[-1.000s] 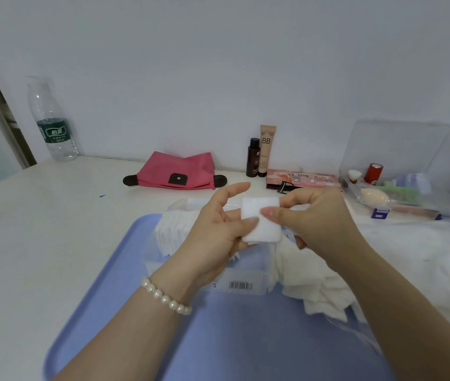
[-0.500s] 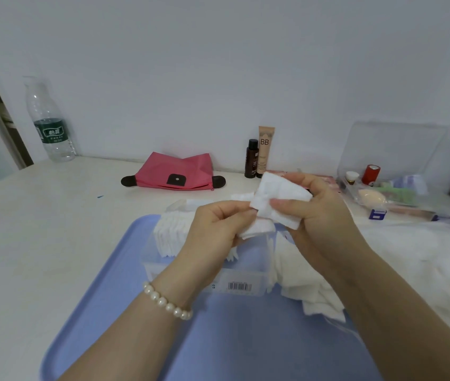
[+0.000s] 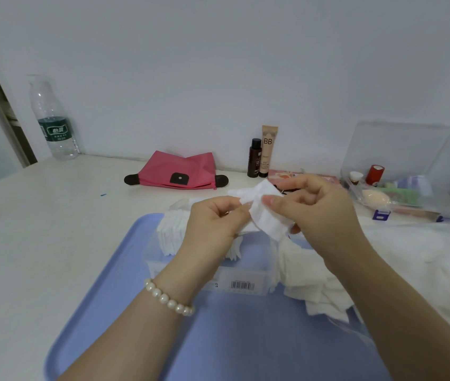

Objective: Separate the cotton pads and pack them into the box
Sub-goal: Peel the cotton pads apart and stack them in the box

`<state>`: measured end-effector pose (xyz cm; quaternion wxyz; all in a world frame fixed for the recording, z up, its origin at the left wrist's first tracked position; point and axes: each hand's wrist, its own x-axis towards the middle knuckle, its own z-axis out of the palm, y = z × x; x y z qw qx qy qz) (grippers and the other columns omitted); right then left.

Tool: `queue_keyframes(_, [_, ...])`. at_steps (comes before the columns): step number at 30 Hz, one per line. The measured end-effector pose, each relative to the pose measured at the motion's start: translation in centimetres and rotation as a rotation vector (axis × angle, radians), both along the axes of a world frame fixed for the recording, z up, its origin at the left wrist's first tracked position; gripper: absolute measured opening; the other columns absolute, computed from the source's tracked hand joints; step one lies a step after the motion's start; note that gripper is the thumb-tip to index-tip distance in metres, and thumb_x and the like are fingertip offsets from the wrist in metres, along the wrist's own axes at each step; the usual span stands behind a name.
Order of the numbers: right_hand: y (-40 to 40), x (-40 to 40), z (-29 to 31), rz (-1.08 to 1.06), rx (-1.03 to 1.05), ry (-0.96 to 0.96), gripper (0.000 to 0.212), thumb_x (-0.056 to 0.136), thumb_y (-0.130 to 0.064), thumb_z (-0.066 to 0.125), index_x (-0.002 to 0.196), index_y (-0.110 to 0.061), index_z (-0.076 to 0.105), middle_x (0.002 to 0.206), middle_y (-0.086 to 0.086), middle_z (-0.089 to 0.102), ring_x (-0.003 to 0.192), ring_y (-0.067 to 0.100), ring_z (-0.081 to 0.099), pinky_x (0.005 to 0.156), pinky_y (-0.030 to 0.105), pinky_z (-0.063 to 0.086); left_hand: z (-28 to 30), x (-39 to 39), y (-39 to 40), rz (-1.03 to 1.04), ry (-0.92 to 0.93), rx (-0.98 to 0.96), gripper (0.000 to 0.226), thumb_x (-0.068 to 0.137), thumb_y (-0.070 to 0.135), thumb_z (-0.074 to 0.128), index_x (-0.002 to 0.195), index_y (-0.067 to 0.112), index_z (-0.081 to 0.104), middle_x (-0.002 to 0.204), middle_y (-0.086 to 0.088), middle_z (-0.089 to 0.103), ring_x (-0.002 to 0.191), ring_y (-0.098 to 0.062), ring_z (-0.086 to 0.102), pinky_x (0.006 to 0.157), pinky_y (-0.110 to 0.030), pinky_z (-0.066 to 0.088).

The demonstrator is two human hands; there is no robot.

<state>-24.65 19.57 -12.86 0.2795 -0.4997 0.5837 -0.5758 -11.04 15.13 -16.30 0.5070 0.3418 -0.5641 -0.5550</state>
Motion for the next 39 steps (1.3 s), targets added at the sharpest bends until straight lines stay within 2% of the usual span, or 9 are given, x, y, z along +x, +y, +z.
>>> queue_keyframes(3, [0.2,-0.5,0.4,0.014,0.025,0.083,0.017,0.067,-0.009,0.08,0.079,-0.009,0.069,0.071,0.014,0.07,0.059,0.018,0.065,0.058,0.032,0.055,0.0,-0.1,0.1,0.004,0.005,0.012,0.026,0.063,0.031,0.074,0.065,0.006,0.068,0.074,-0.019,0.057,0.072,-0.026,0.049,0.072,-0.041,0.042])
queue_keyframes(5, [0.2,-0.8,0.5,0.021,0.07,0.107,0.016,0.067,-0.007,0.08,0.077,-0.005,0.068,0.069,0.014,0.07,0.056,0.019,0.063,0.054,0.03,0.055,0.1,-0.2,0.2,0.001,0.016,0.012,0.026,0.06,0.034,0.075,0.069,0.01,0.071,0.078,-0.026,0.061,0.075,-0.028,0.052,0.076,-0.047,0.048])
queue_keyframes(8, [0.1,-1.3,0.7,0.082,0.078,-0.174,0.02,0.068,-0.004,0.075,0.086,0.003,0.067,0.071,0.009,0.071,0.055,0.013,0.066,0.049,0.023,0.055,0.2,-0.2,0.1,-0.052,0.091,0.031,0.013,0.077,0.011,0.063,0.082,0.015,0.075,0.095,-0.015,0.07,0.09,-0.026,0.061,0.093,-0.052,0.047])
queue_keyframes(11, [0.2,-1.1,1.0,0.213,0.061,-0.319,0.027,0.061,-0.014,0.07,0.084,0.0,0.068,0.075,0.008,0.073,0.062,0.018,0.069,0.055,0.027,0.057,0.1,-0.1,0.1,-0.118,0.11,-0.014,0.036,0.09,-0.011,0.045,0.095,0.014,0.071,0.099,-0.004,0.073,0.099,-0.021,0.066,0.091,-0.038,0.052])
queue_keyframes(14, [0.1,-0.6,0.6,0.192,0.067,-0.241,0.024,0.057,-0.018,0.072,0.076,-0.004,0.068,0.068,0.005,0.072,0.059,0.017,0.067,0.049,0.025,0.054,0.1,-0.1,0.2,-0.137,0.136,-0.026,0.037,0.088,-0.012,0.048,0.103,0.016,0.067,0.1,-0.004,0.073,0.097,-0.02,0.067,0.086,-0.037,0.054])
queue_keyframes(22, [-0.1,-0.4,-0.2,0.083,0.007,-0.108,0.011,0.071,-0.005,0.075,0.069,-0.007,0.065,0.055,-0.002,0.066,0.046,0.009,0.059,0.039,0.018,0.046,0.4,0.2,0.2,-0.202,0.181,0.013,0.058,0.084,-0.016,0.05,0.115,0.032,0.054,0.095,-0.006,0.074,0.089,-0.019,0.07,0.072,-0.029,0.057])
queue_keyframes(30, [0.1,0.0,-0.1,0.089,-0.004,-0.088,0.011,0.072,-0.004,0.074,0.07,-0.003,0.063,0.051,0.001,0.065,0.039,0.013,0.058,0.033,0.018,0.04,0.7,0.4,0.0,-0.223,0.2,0.088,0.055,0.084,-0.018,0.047,0.127,0.015,0.049,0.084,-0.009,0.073,0.08,-0.02,0.069,0.08,-0.038,0.056])
queue_keyframes(35, [0.1,-0.1,0.0,0.082,0.032,-0.062,0.012,0.072,-0.005,0.075,0.07,-0.008,0.064,0.053,0.0,0.066,0.038,0.015,0.059,0.033,0.017,0.04,1.1,0.5,0.1,-0.239,0.297,0.177,0.041,0.088,-0.012,0.04,0.122,0.007,0.053,0.1,-0.017,0.068,0.09,-0.027,0.067,0.081,-0.042,0.056])
queue_keyframes(39, [0.1,0.0,0.0,0.083,0.037,-0.063,0.012,0.074,-0.005,0.074,0.071,-0.008,0.063,0.051,0.001,0.065,0.036,0.014,0.057,0.032,0.016,0.038,1.0,0.5,0.2,-0.231,0.265,0.171,0.039,0.089,-0.009,0.041,0.121,0.009,0.054,0.096,-0.013,0.069,0.085,-0.023,0.069,0.075,-0.035,0.059])
